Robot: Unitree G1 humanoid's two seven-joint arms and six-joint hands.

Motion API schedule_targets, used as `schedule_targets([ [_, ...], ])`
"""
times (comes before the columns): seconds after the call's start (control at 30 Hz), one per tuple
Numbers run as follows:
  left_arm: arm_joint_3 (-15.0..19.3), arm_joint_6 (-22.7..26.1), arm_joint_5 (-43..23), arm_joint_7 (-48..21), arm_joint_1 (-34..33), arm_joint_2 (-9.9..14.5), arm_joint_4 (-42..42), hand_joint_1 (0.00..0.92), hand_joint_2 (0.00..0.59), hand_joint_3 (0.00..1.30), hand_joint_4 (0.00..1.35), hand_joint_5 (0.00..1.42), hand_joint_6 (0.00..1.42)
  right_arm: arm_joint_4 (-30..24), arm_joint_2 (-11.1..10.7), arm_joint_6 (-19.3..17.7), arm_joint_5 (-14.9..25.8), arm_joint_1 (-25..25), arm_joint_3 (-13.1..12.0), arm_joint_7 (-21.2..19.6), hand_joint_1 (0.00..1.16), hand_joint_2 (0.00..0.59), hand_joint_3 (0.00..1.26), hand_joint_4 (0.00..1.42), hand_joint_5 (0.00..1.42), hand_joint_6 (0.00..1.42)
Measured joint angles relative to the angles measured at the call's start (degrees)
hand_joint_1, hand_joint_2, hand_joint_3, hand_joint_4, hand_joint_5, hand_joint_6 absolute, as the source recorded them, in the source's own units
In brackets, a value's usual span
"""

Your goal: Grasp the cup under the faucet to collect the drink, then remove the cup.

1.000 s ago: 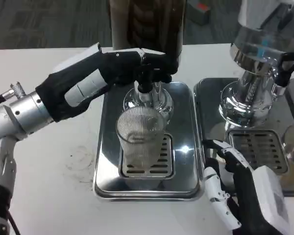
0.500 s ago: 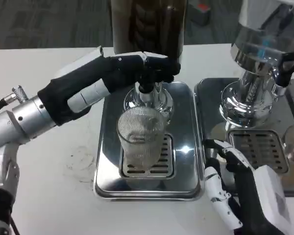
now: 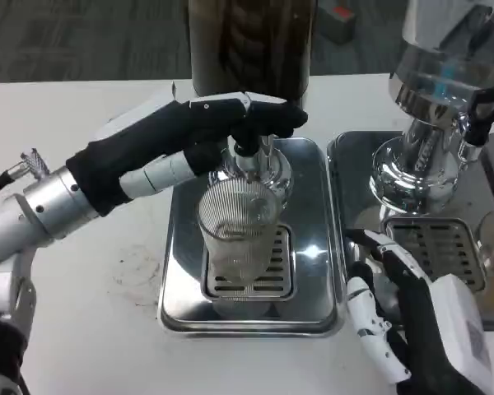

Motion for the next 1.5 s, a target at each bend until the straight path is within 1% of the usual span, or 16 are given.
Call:
schedule_targets([
  [0.13, -0.46, -2.21, 1.1, 1.1, 0.08, 0.19, 0.25, 0.0, 0.075, 0.3, 0.21, 0.23, 0.19, -0.06, 0.0, 0.49, 0.01, 0.0, -0.02, 0.22, 0.08, 0.501, 0.28, 0.18, 0.21, 0.25],
  [0.23, -0.56, -2.9, 1.48, 1.4, 0.11, 0.26, 0.28, 0.0, 0.075, 0.3, 0.21, 0.23, 0.19, -0.08, 0.01, 0.69, 0.01, -0.01, -0.03, 0.31, 0.11, 0.49, 0.27, 0.17, 0.2, 0.23],
  [0.27, -0.6, -3.0, 1.51, 1.54, 0.12, 0.26, 0.32, 0.0, 0.075, 0.3, 0.2, 0.22, 0.19, -0.09, 0.01, 0.75, 0.01, -0.01, -0.03, 0.33, 0.14, 0.467, 0.26, 0.16, 0.2, 0.23],
  [0.33, -0.73, -3.44, 1.58, 1.85, 0.12, 0.29, 0.55, 0.0, 0.075, 0.3, 0.2, 0.22, 0.19, -0.12, 0.01, 0.84, 0.02, -0.05, -0.05, 0.38, 0.23, 0.42, 0.23, 0.15, 0.2, 0.23],
  [0.37, -0.8, -3.61, 1.61, 1.89, 0.12, 0.31, 0.61, 0.0, 0.075, 0.3, 0.2, 0.22, 0.19, -0.14, 0.01, 0.84, 0.04, -0.08, -0.09, 0.45, 0.28, 0.383, 0.22, 0.14, 0.18, 0.23],
  [0.47, -1.05, -3.96, 1.69, 2.01, 0.12, 0.41, 0.66, 0.0, 0.074, 0.3, 0.2, 0.22, 0.19, -0.23, 0.02, 0.87, 0.56, -0.29, -0.35, 1.02, 0.4, 0.311, 0.2, 0.13, 0.18, 0.23],
  [0.53, -1.32, -4.11, 1.73, 2.38, 0.12, 0.51, 0.7, 0.0, 0.074, 0.3, 0.2, 0.22, 0.19, -0.34, 0.06, 1.18, 1.49, -0.76, -0.79, 2.1, 0.45, 0.284, 0.17, 0.11, 0.17, 0.23],
  [0.67, -2.06, -5.08, 1.87, 3.0, 0.14, 0.96, 0.77, 0.0, 0.074, 0.3, 0.2, 0.22, 0.19, -0.81, 0.05, 2.41, 3.83, -2.63, -2.15, 5.08, 0.5, 0.244, 0.11, 0.09, 0.16, 0.23],
  [0.83, -2.57, -5.7, 1.96, 3.6, 0.15, 1.23, 0.83, 0.0, 0.074, 0.3, 0.2, 0.22, 0.19, -0.86, -0.15, 3.78, 7.45, -4.47, -2.77, 9.25, 0.54, 0.229, 0.05, 0.03, 0.09, 0.17],
  [0.93, -2.73, -6.16, 2.19, 3.96, 0.16, 1.39, 0.85, 0.0, 0.074, 0.3, 0.2, 0.22, 0.19, -0.9, -0.54, 4.58, 8.37, -5.64, -3.04, 11.36, 0.55, 0.224, 0.03, 0.01, 0.05, 0.14],
  [1.13, -3.13, -8.0, 3.87, 5.53, 0.2, 1.74, 0.87, 0.0, 0.078, 0.3, 0.2, 0.22, 0.19, -0.94, -1.52, 6.9, 10.41, -8.23, -3.69, 15.59, 0.55, 0.222, 0.02, 0.0, 0.02, 0.12],
  [1.23, -3.55, -8.76, 4.15, 6.07, 0.21, 2.25, 0.87, 0.0, 0.079, 0.3, 0.2, 0.22, 0.19, -0.94, -1.76, 8.02, 11.16, -9.23, -3.92, 16.77, 0.55, 0.221, 0.0, 0.0, 0.0, 0.11],
  [1.4, -4.38, -9.21, 4.19, 7.02, 0.24, 2.65, 0.9, 0.0, 0.079, 0.3, 0.2, 0.22, 0.19, -0.9, -2.39, 9.89, 12.43, -11.51, -4.11, 19.31, 0.56, 0.218, 0.0, 0.0, 0.0, 0.05],
  [1.5, -4.67, -9.49, 4.21, 7.47, 0.3, 2.83, 0.9, 0.0, 0.079, 0.3, 0.2, 0.22, 0.19, -0.86, -2.94, 10.32, 12.88, -13.23, -4.06, 20.81, 0.57, 0.219, 0.0, 0.0, 0.0, 0.02],
])
